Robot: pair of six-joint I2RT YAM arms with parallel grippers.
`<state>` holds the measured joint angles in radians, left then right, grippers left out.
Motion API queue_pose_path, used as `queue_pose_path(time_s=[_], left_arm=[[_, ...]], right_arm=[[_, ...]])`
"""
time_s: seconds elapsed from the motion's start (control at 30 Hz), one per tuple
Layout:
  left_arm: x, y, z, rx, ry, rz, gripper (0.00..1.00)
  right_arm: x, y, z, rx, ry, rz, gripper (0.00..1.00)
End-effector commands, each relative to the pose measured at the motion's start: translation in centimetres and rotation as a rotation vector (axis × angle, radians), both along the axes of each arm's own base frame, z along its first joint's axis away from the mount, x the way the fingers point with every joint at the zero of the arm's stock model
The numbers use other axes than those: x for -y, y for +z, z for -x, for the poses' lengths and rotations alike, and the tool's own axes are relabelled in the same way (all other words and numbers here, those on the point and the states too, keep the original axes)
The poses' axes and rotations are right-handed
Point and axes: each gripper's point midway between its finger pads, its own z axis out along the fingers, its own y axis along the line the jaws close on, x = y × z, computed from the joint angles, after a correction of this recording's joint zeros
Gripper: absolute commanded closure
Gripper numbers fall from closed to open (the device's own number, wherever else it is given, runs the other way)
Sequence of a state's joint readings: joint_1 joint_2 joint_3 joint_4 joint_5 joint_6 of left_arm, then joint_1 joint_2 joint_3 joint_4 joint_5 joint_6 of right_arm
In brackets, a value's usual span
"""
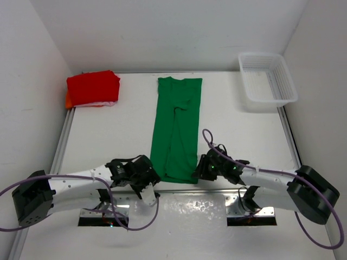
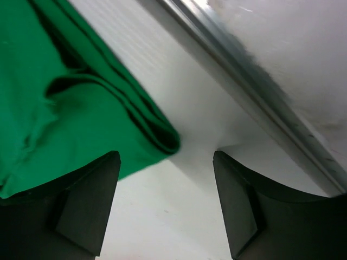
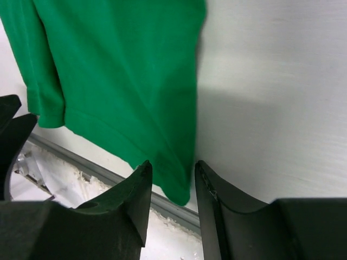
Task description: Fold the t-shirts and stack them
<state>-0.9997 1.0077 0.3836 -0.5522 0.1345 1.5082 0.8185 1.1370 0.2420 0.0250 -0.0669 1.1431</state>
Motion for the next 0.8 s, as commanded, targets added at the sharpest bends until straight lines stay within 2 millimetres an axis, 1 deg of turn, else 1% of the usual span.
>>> queue_pose_path(time_s=[0.0, 0.07, 0.13, 0.17, 0.2, 0.23, 0.27, 0.3, 0.33, 0.37, 0.4, 0.43, 0.47, 0.5, 0.53, 0.57, 0.6, 0.63, 0.67, 0.7, 0.73, 0.77], left_arm=[[1.8, -0.7, -0.6, 0.021, 0.008, 0.079, 0.37], [1.8, -0.9, -0.5, 0.013, 0.020, 0.077, 0.42], [1.6, -1.0, 0.1, -0.014, 0.015, 0.071, 0.52], [1.6, -1.1, 0.2, -0.028, 0.034, 0.074, 0.58], [1.8, -1.0, 0.1, -0.029, 0.042, 0.085, 0.72], [1.8, -1.1, 0.1, -0.028, 0.049, 0.092, 0.83], [2.0, -1.0, 0.0, -0.035, 0.076, 0.105, 0.93], [2.6, -0.6, -0.4, -0.025, 0.091, 0.132, 1.00], [3.2, 0.2, -0.8, -0.016, 0.107, 0.156, 1.00], [3.6, 0.8, -1.2, -0.022, 0.151, 0.181, 1.00], [4.0, 1.5, -1.8, -0.009, 0.183, 0.198, 1.00], [5.3, 4.1, -3.1, 0.004, 0.239, 0.254, 1.00], [5.1, 4.1, -3.3, -0.003, 0.264, 0.257, 1.00], [5.0, 4.6, -3.2, -0.036, 0.283, 0.251, 1.00], [6.1, 6.7, -4.1, -0.038, 0.298, 0.296, 1.00], [5.6, 7.1, -4.7, -0.085, 0.356, 0.298, 1.00], [5.5, 7.8, -5.4, -0.101, 0.389, 0.308, 1.00], [5.5, 9.2, -7.3, -0.104, 0.450, 0.336, 1.00], [5.4, 9.5, -7.9, -0.121, 0.485, 0.343, 1.00], [5.1, 9.6, -8.5, -0.132, 0.509, 0.336, 1.00], [4.8, 9.9, -9.8, -0.130, 0.546, 0.333, 1.00], [4.8, 9.9, -10.3, -0.135, 0.554, 0.328, 1.00]], right_arm=[[1.2, -1.5, 0.7, -0.034, 0.016, 0.072, 0.65], [1.1, -1.5, 0.8, -0.037, 0.018, 0.068, 0.69], [0.6, -1.3, 0.7, -0.031, 0.028, 0.046, 0.72], [0.4, -1.3, 0.8, -0.039, 0.040, 0.038, 0.80], [0.1, -1.1, 0.7, -0.034, 0.048, 0.025, 0.84], [-0.1, -1.0, 0.6, -0.026, 0.062, 0.024, 0.88], [-0.3, -0.9, 0.7, -0.028, 0.082, 0.021, 0.96], [-0.7, -0.4, 0.3, -0.005, 0.104, 0.023, 1.00], [-0.9, 0.0, -0.1, 0.012, 0.117, 0.026, 1.00], [-1.7, 1.4, -1.1, 0.052, 0.125, 0.014, 1.00], [-1.4, 1.5, -1.2, 0.063, 0.149, 0.047, 1.00], [-1.7, 2.8, -2.3, 0.095, 0.156, 0.056, 1.00], [-1.5, 2.8, -2.5, 0.095, 0.145, 0.057, 1.00], [-1.8, 4.0, -3.5, 0.115, 0.146, 0.051, 1.00], [-1.4, 4.5, -4.6, 0.121, 0.117, 0.043, 1.00], [-1.6, 5.6, -5.6, 0.140, 0.106, 0.025, 1.00], [-1.5, 6.0, -6.0, 0.139, 0.113, 0.019, 1.00], [-0.8, 6.5, -7.4, 0.149, 0.080, 0.016, 1.00], [-1.0, 7.6, -8.7, 0.174, 0.072, 0.007, 1.00], [-0.6, 7.4, -9.2, 0.165, 0.086, 0.024, 1.00], [-0.1, 7.8, -10.5, 0.168, 0.061, 0.023, 1.00], [-0.3, 9.1, -11.9, 0.192, 0.057, 0.007, 1.00]])
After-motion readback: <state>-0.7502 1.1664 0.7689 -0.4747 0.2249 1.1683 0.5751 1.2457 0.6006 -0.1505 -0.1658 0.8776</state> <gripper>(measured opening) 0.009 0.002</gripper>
